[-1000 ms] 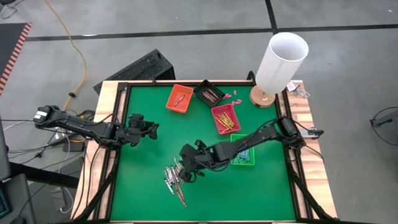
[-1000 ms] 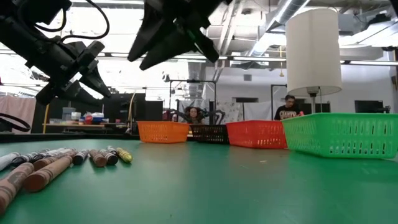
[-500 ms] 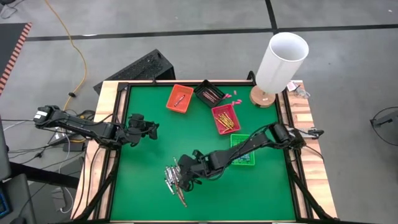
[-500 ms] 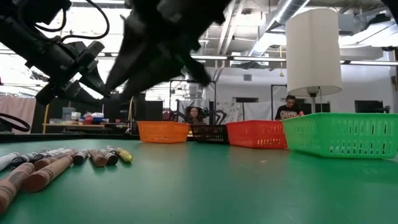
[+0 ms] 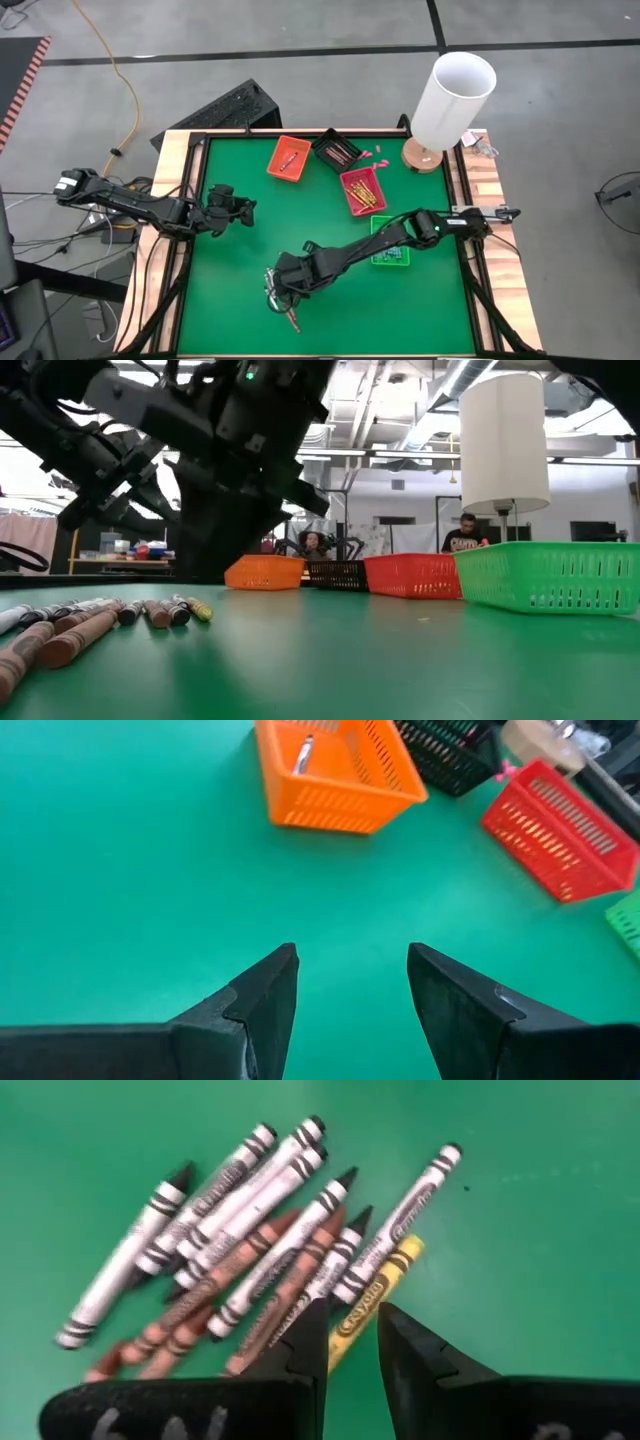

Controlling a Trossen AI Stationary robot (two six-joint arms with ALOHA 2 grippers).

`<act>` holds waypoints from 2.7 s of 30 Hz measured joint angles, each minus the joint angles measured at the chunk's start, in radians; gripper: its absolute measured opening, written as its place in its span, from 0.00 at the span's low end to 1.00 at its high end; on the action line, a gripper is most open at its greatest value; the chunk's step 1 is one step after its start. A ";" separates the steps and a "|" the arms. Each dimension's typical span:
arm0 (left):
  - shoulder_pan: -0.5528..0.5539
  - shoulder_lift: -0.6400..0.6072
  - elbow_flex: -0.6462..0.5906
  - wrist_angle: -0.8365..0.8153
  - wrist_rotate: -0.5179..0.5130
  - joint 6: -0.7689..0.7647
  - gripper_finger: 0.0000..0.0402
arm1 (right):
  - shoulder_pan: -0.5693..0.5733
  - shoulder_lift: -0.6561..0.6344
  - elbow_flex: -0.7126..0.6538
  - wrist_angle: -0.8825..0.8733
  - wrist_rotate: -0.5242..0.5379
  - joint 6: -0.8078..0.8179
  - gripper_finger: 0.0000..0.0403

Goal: Sort crayons
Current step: Put the yellow crayon into the red bin

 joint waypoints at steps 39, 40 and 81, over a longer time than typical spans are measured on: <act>0.000 0.007 0.000 0.001 0.002 0.010 0.45 | -0.003 0.017 0.022 -0.016 0.026 0.004 0.22; 0.000 0.007 0.000 0.001 0.002 0.010 0.45 | -0.003 0.017 0.020 -0.019 0.023 0.004 0.22; 0.001 0.007 0.000 0.001 0.002 0.013 0.45 | -0.038 0.011 0.011 -0.057 0.045 0.026 0.22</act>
